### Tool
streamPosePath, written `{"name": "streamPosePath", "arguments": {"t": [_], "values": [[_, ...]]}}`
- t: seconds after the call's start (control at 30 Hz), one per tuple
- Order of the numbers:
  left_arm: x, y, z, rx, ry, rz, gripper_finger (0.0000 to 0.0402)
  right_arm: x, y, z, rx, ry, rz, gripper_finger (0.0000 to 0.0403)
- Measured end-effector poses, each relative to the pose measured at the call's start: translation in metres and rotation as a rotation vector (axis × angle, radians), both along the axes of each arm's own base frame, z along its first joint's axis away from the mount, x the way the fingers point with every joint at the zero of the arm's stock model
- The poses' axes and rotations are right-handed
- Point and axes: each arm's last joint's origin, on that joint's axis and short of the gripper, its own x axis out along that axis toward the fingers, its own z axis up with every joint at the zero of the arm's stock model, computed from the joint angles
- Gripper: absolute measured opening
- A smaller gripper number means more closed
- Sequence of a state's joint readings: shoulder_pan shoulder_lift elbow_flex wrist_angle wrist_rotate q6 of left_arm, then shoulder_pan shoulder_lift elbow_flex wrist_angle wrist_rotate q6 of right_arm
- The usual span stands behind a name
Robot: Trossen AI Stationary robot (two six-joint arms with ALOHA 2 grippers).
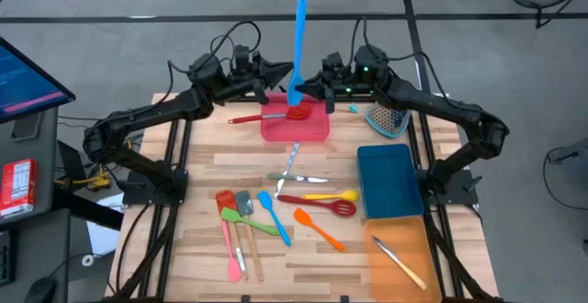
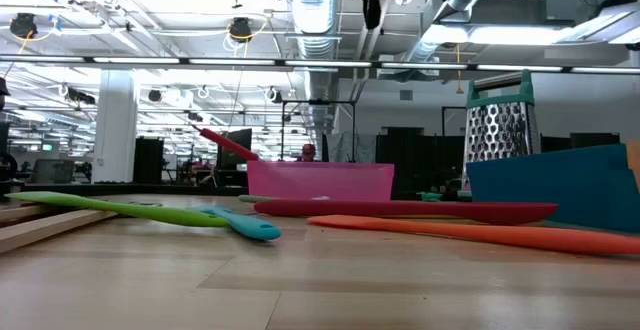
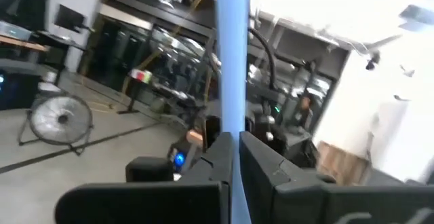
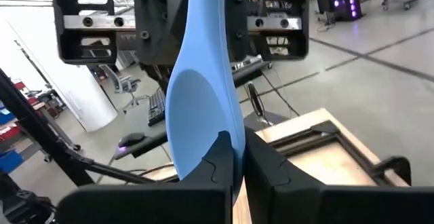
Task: Pick & Place Kitchen Items
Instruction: Put the blue serving spoon into the red bin
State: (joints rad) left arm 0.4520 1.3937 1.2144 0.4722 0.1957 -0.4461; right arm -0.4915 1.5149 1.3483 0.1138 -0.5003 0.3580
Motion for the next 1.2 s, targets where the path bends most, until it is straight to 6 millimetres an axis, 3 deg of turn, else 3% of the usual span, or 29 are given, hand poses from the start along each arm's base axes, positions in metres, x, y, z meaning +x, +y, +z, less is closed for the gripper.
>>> {"name": "streamPosePath", "arguments": {"t": [0.2, 0.47, 0.7, 0.83, 1.2], "values": [[-0.002, 0.007, -0.011, 0.087, 0.137, -0.077, 0.0049, -0.032, 0.006, 0.007, 0.032, 0.146, -0.029, 0.0002], [-0.003, 0.013, -0.031, 0.113, 0.344, -0.089, 0.013, -0.07, 0.015, -0.006, 0.029, 0.452, -0.095, 0.0001], [-0.011, 0.027, -0.03, -0.04, 0.306, -0.11, 0.0183, -0.077, 0.026, -0.02, -0.009, 0.637, -0.037, 0.0001], [-0.016, 0.034, -0.029, -0.115, 0.28, -0.111, 0.0204, -0.074, 0.032, -0.022, -0.043, 0.658, -0.028, 0.0001], [-0.043, 0.048, -0.02, -0.101, 0.273, -0.243, 0.0223, -0.088, 0.044, -0.037, -0.015, 0.902, 0.014, 0.0]]}}
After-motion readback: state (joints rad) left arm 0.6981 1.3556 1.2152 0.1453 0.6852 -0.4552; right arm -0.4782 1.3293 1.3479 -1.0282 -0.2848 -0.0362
